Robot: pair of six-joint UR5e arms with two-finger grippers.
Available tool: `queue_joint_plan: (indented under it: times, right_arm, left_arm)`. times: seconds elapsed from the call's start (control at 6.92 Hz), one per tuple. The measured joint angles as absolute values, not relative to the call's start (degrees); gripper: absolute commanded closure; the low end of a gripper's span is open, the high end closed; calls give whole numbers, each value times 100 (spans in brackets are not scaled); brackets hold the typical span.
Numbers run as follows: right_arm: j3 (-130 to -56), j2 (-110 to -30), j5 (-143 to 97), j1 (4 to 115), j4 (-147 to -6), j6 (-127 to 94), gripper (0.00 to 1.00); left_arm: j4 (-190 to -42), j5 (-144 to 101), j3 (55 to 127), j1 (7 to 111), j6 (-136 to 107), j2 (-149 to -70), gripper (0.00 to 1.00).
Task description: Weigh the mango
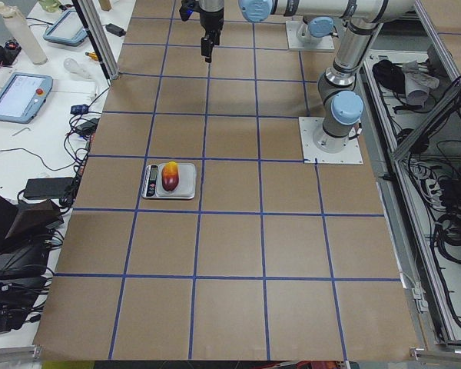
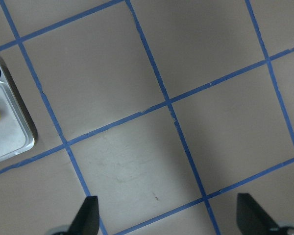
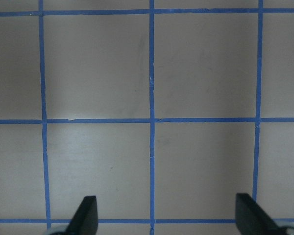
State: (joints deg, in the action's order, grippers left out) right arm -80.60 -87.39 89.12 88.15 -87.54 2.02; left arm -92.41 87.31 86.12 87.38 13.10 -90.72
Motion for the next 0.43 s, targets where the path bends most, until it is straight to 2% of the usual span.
queue_joint_plan:
  times: [0.43]
  right_arm:
    - [-8060,-8745,8918,8815,-8754,202,0]
  left_arm:
    - [-9039,8777,8518,8951,39,-9198,0]
